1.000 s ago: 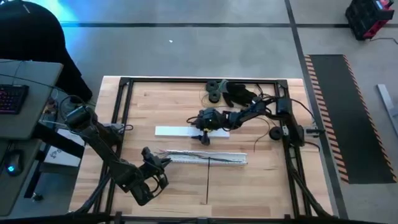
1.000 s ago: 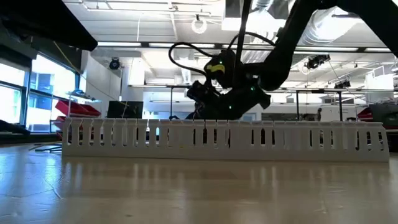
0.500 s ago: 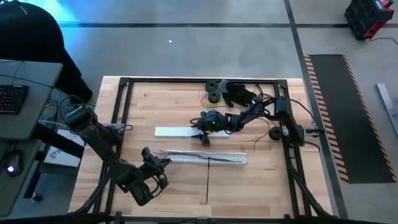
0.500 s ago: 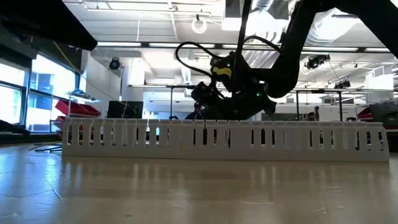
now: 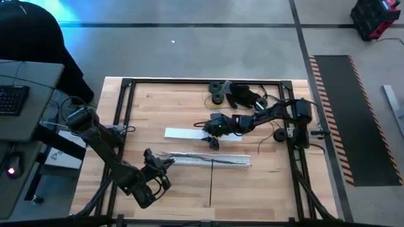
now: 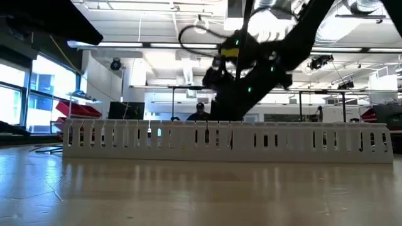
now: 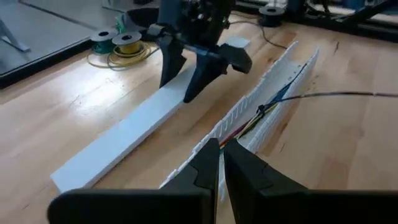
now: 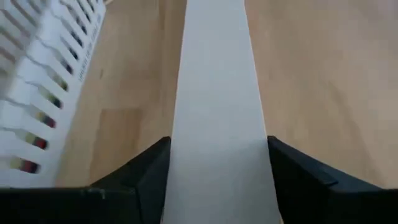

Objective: Ziptie cables
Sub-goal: Close the white cable duct

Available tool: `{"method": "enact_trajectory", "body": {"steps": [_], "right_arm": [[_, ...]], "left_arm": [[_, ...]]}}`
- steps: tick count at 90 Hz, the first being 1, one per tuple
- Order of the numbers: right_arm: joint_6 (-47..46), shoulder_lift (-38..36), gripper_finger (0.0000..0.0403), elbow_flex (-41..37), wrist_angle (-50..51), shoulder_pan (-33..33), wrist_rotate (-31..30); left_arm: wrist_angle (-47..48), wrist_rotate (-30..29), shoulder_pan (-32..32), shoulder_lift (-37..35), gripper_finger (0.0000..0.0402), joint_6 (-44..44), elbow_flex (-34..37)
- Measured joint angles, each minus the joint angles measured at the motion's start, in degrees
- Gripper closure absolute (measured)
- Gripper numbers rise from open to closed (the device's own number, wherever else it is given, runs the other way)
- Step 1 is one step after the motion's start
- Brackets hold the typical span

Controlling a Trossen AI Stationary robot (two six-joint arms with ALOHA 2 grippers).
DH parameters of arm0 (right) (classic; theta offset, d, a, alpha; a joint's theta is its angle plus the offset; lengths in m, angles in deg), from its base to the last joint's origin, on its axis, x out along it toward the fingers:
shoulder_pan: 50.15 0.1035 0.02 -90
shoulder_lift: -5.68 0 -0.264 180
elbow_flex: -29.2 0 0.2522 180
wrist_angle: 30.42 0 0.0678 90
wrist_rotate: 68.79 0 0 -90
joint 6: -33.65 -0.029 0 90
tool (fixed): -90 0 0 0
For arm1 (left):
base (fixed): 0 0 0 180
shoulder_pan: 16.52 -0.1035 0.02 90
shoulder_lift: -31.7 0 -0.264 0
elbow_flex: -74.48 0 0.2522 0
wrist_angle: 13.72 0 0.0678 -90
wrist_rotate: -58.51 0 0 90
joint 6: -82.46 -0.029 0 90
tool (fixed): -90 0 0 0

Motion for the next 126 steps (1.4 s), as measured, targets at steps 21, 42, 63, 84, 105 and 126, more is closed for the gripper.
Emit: {"method": "enact_trajectory", "body": {"steps": [21, 42, 63, 84, 105, 126], "right_arm": [[-0.55, -7.13, 0.0193, 0.14, 4.63, 2.56, -1.38], [-3.76, -12.45, 0.0193, 0.24, 8.50, 8.59, -4.66], [-11.56, -12.80, 0.0193, 0.32, 11.49, 16.69, -8.07], [-12.76, -11.67, 0.0193, 0.38, 11.28, 19.89, -11.63], [-11.57, -9.02, 0.0193, 0.38, 10.12, 19.00, -10.99], [-11.54, -8.62, 0.0193, 0.38, 10.22, 18.86, -10.96]], "left_arm": [[0.10, -2.97, 0.61, -3.09, 0.0395, -0.51, 0.00], [0.43, -8.66, 3.06, -8.18, 0.0395, -1.07, 0.00], [1.68, -10.10, 3.59, -11.31, 0.0395, -1.06, -0.04], [1.88, -2.37, 1.84, -11.25, 0.0401, 5.85, 4.49], [0.99, -1.51, 2.93, -11.22, 0.0401, 18.86, 12.14], [-9.61, -0.70, 2.58, -11.22, 0.0401, 19.87, 19.17]]}}
